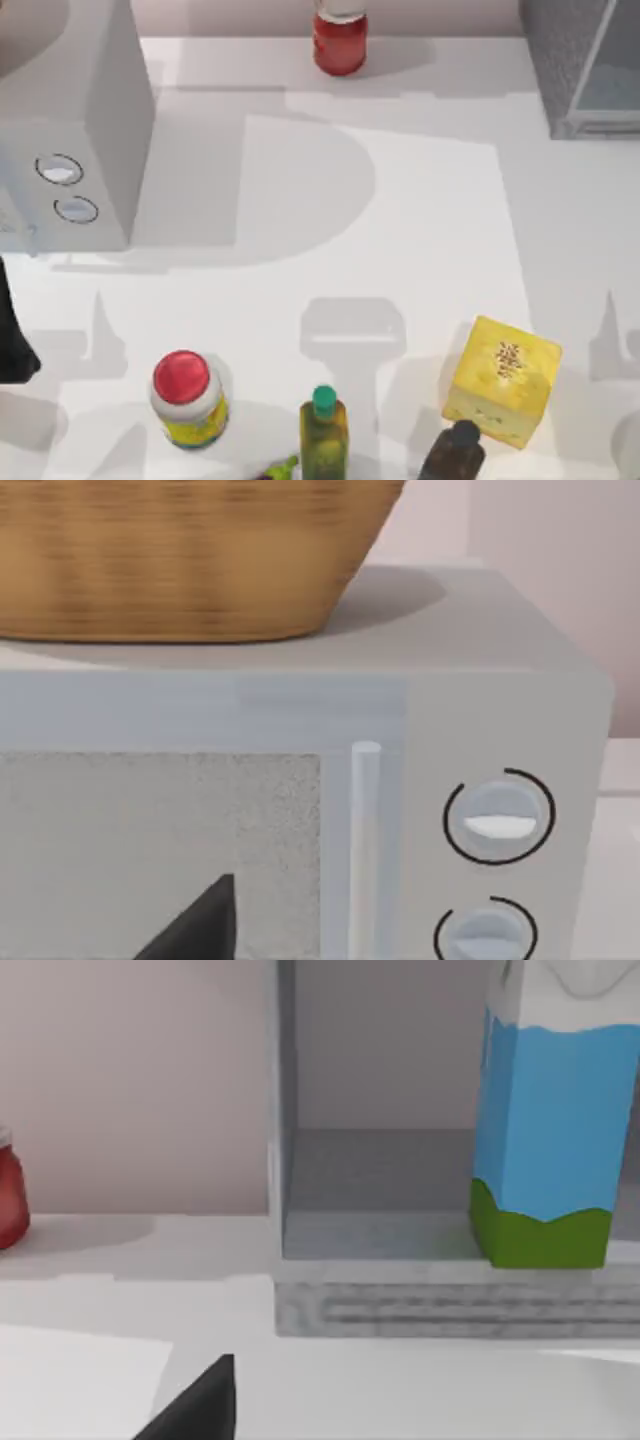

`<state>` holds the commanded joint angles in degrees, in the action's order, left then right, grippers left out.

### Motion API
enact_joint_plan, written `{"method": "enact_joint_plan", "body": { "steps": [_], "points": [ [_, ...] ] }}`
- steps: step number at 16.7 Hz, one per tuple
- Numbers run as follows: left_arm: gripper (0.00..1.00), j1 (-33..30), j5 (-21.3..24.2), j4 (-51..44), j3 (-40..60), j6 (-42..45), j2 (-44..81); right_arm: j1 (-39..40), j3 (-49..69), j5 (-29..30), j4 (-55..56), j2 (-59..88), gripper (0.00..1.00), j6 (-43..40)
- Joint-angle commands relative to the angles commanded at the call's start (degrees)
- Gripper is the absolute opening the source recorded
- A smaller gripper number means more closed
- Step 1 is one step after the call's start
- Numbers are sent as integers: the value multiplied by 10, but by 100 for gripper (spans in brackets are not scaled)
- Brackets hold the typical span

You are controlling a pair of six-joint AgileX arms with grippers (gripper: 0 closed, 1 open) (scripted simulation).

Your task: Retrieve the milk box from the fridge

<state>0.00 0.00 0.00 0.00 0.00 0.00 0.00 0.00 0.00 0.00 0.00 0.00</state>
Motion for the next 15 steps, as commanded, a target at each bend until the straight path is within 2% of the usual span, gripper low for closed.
{"method": "enact_joint_plan", "body": {
  "steps": [4, 7, 10, 15],
  "points": [
    [100, 0, 0, 0, 0, 0, 0, -8, 3, -7, 18, 18, 100, -1],
    [100, 0, 0, 0, 0, 0, 0, -35, 15, -33, 91, 90, 100, -2],
    [100, 0, 0, 0, 0, 0, 0, -74, 31, -72, 216, 217, 100, -3],
    [100, 0, 0, 0, 0, 0, 0, -155, 53, -151, 474, 521, 100, 1]
  ]
}}
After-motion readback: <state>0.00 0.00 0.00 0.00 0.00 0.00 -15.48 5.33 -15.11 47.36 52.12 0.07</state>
